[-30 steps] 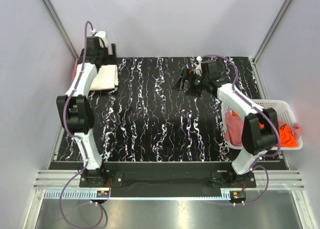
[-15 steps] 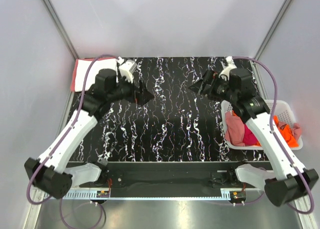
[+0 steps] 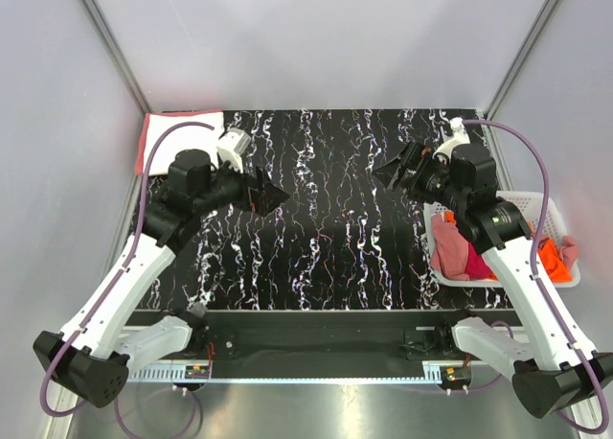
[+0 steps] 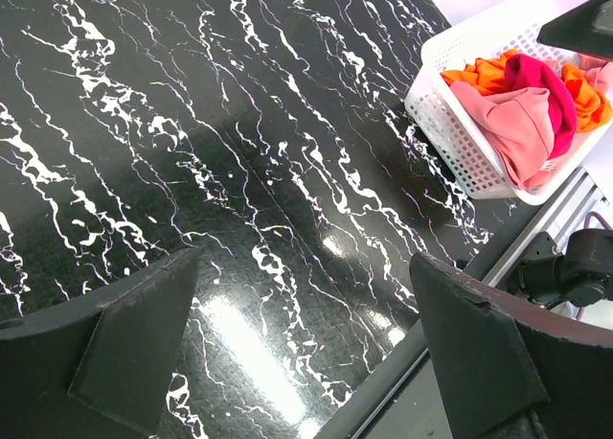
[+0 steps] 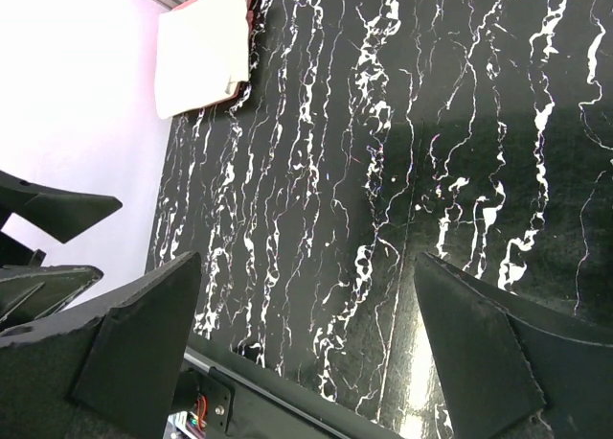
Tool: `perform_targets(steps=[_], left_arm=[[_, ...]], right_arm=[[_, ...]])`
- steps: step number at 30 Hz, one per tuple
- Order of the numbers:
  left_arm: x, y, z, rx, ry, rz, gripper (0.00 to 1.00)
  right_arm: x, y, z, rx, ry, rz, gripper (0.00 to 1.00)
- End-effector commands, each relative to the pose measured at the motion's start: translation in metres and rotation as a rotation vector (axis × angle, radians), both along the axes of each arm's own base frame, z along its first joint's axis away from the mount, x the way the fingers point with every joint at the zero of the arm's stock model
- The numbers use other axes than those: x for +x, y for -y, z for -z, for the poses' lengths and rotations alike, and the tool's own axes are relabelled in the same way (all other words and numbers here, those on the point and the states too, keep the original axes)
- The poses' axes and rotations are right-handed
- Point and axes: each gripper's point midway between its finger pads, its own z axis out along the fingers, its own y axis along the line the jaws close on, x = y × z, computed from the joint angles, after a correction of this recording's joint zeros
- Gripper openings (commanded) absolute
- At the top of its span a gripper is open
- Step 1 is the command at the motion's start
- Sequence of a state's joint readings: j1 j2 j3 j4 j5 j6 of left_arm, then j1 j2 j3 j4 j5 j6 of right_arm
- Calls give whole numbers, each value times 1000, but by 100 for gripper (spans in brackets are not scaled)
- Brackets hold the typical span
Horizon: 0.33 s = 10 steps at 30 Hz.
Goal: Fold and stack the t-shirts
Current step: Reset both grippers
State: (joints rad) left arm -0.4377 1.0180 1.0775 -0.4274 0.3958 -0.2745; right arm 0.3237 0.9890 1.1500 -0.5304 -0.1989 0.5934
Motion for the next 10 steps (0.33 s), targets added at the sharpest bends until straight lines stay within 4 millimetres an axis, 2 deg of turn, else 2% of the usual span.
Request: perform_targets(steps=[1,10], left_arm=[[0,4,-33,-59,86,10,99],[1,6,-35,-65,87,16,99]], right_arm=[[1,6,2,-7,-2,35,100],[5,7,-1,-8,4,48,100]])
